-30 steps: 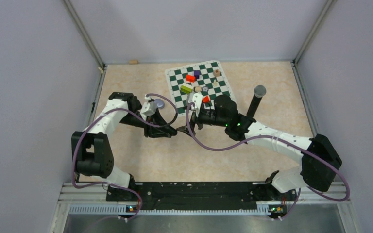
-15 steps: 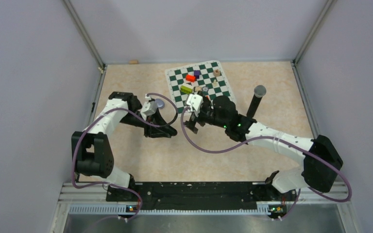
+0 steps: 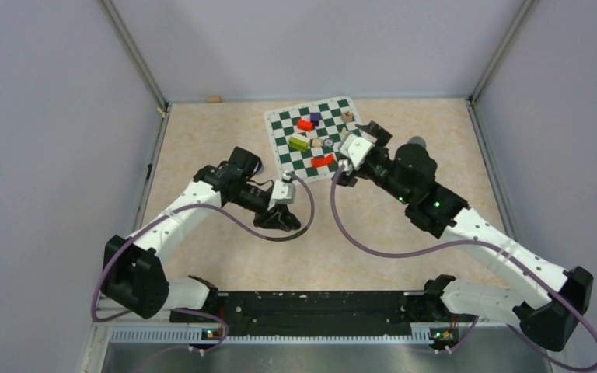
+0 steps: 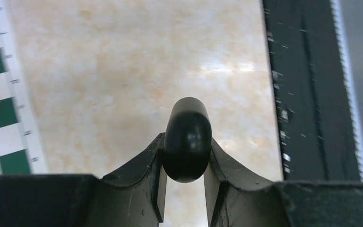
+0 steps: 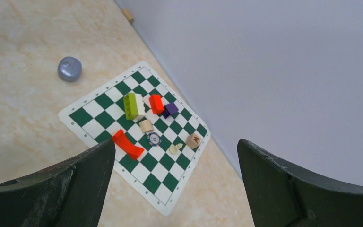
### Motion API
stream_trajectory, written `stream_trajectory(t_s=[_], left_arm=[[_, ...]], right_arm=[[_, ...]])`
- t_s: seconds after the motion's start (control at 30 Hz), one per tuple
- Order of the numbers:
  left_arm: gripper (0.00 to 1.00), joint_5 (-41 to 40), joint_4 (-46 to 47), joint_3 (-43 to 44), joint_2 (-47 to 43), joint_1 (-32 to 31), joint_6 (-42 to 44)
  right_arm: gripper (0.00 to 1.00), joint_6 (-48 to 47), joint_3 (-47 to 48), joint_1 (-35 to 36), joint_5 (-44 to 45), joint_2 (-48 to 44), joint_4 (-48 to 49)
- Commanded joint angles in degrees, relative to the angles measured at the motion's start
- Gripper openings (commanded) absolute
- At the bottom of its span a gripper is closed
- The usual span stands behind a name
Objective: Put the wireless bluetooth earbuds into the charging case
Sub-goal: Place the charging case at the center of the board.
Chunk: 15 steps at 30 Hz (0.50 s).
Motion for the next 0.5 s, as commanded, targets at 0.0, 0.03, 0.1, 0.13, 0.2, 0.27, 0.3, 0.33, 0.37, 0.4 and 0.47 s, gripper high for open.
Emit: stream_trajectory(t_s=[0.0,0.03,0.1,0.13,0.2,0.27,0.3,0.33,0.37,0.4,0.47], left_arm=[[0.0,-5.9,26.2,0.5,2.2,0.4,-26.1],[0.0,-5.3,30.7,0.0,2.8,0.0,-31.6],[0.0,-8.4,41.9,-2.8,3.7,-1.9,-41.7],[0.0,-11.0,47.6,-4.6,4.0,-3.1,-45.3],[0.0,-16.2,56.7,-7.0,5.4,-5.5,-51.9],[0.0,-20.6,58.8,-6.1,8.9,-5.8,-61.2],[0.0,-22.1,58.4,-5.2,11.2,-5.8,-64.8],[0.0,-22.8,58.1,-4.5,13.4,-5.8,-68.0],[0.0,-22.3,58.1,-4.1,15.4,-5.8,-70.4],[0.0,-21.3,58.6,-3.8,17.5,-5.8,-72.5],[0.0,-21.8,60.6,-4.0,20.9,-5.8,-77.4]], right_arm=[[0.99,6.0,-0.4,-6.9,-4.6,-6.7,-1.4],[0.99,8.2,-1.7,-8.4,-6.0,-7.7,-0.2],[0.99,11.3,-4.5,-10.5,-8.1,-9.5,3.2],[0.99,12.1,-6.1,-11.1,-8.2,-10.0,5.1],[0.99,12.6,-8.2,-12.1,-7.2,-10.6,7.9],[0.99,13.2,-9.0,-12.7,-5.2,-10.8,9.0],[0.99,13.8,-9.4,-13.2,-4.9,-11.1,9.5],[0.99,14.3,-9.8,-13.5,-5.0,-11.5,10.1],[0.99,14.6,-10.4,-13.7,-5.1,-11.9,10.7],[0.99,14.6,-11.0,-13.7,-5.2,-12.3,11.3],[0.99,14.7,-11.9,-13.7,-5.0,-12.7,12.2]])
